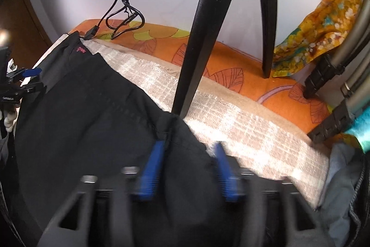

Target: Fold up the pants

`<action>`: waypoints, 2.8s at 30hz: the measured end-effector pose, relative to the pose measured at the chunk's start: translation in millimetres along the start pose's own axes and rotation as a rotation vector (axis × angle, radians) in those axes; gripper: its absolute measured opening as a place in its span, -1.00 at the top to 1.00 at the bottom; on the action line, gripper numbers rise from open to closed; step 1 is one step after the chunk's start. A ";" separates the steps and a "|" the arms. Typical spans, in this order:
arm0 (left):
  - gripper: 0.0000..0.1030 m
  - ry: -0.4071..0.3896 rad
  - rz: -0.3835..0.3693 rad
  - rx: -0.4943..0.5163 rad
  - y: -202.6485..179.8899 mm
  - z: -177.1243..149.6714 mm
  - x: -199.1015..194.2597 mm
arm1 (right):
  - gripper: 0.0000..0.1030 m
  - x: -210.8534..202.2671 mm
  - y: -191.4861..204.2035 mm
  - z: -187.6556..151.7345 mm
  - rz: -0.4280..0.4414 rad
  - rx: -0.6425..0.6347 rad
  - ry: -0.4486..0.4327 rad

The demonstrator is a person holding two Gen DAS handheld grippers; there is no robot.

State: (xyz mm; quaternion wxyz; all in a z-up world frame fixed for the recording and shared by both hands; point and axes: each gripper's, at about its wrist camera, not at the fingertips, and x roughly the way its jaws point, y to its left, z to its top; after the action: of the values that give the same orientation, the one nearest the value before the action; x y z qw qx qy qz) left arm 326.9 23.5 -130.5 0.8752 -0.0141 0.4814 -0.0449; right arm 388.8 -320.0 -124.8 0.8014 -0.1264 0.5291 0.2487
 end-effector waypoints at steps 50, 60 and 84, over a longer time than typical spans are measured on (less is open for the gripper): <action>0.94 -0.256 -0.261 -0.344 61.1 -14.4 -115.7 | 0.90 -190.8 174.6 -140.4 -0.193 -0.231 -0.223; 0.94 -0.362 -0.251 -0.280 54.9 -96.3 -206.0 | 0.90 -234.2 205.0 -173.5 -0.240 -0.265 -0.235; 0.46 -0.253 -0.344 -0.697 112.8 -262.7 -169.7 | 0.90 -183.5 230.6 -271.5 -0.275 -0.117 -0.102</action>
State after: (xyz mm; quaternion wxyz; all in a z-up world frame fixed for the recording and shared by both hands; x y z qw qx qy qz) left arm 22.2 156.4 -136.2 0.8501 -0.3955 0.3470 -0.0228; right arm -5.2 -300.4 -54.6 0.8450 -0.2312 0.4500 0.1731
